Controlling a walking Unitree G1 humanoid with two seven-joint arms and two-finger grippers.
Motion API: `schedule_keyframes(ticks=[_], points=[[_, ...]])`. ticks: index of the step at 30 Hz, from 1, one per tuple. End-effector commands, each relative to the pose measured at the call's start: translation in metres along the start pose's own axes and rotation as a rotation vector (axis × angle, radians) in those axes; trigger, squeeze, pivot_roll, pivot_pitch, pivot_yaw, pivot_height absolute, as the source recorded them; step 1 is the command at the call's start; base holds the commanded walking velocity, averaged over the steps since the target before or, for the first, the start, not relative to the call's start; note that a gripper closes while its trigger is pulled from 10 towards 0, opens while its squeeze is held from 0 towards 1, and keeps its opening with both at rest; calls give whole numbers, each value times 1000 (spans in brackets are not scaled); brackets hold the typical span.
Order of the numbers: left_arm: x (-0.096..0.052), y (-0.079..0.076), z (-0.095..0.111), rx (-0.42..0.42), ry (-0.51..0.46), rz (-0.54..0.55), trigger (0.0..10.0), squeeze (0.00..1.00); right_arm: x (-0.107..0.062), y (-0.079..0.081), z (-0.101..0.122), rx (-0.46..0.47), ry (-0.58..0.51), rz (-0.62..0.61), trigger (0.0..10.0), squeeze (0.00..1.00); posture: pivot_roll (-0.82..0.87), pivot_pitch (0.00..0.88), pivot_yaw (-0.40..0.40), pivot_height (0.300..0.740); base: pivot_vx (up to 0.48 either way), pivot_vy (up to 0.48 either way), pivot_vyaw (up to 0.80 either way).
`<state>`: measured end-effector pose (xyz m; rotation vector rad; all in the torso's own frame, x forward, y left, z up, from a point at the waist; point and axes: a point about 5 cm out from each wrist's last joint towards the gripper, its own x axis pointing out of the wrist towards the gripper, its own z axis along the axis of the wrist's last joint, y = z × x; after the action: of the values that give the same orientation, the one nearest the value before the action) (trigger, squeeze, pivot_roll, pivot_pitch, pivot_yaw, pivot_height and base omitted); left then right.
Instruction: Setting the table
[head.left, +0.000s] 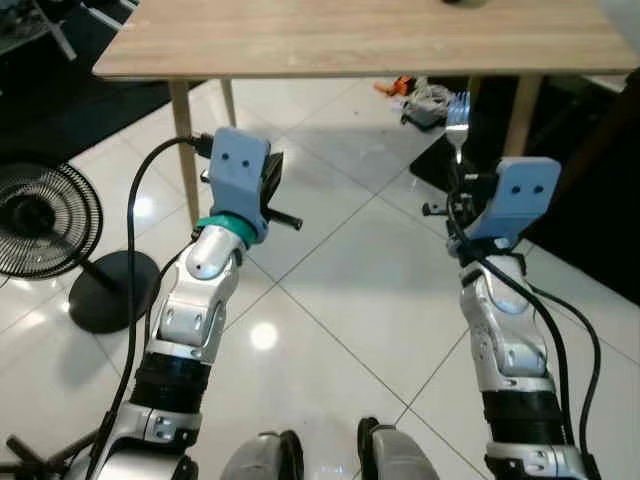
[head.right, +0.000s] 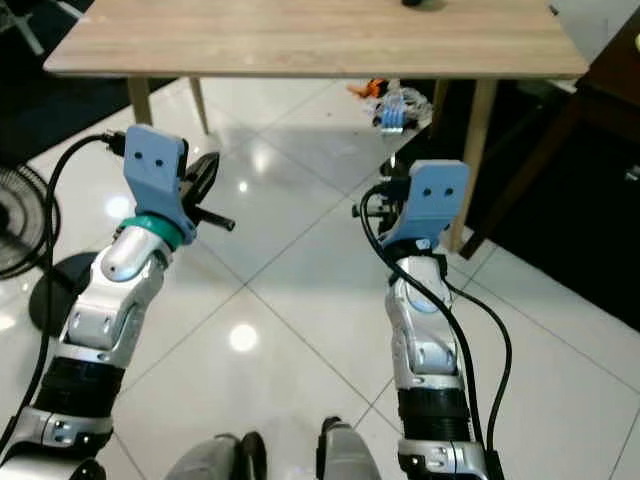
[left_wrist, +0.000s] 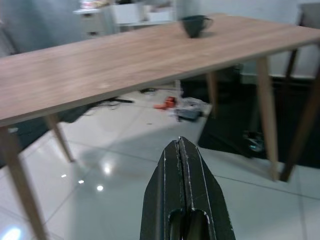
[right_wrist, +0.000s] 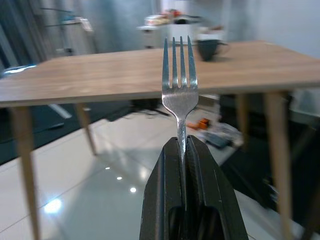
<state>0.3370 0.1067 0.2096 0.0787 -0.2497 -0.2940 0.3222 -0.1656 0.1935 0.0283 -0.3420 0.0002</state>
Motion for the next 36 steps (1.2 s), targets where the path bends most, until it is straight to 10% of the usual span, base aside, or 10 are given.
schedule_keyframes(ticks=[1, 36], points=[[1, -2, -3, 8, 14, -6, 10000, 0, -2, -6, -3, 8, 10, -18, 10000, 0, -99, 81, 118, 740, 0, 0, -800], [-16, 8, -27, 43, 51, -32, 10000, 0, -9, -8, -11, -15, 18, 61, 10000, 0, -132, 41, 108, 740, 0, 0, -800]])
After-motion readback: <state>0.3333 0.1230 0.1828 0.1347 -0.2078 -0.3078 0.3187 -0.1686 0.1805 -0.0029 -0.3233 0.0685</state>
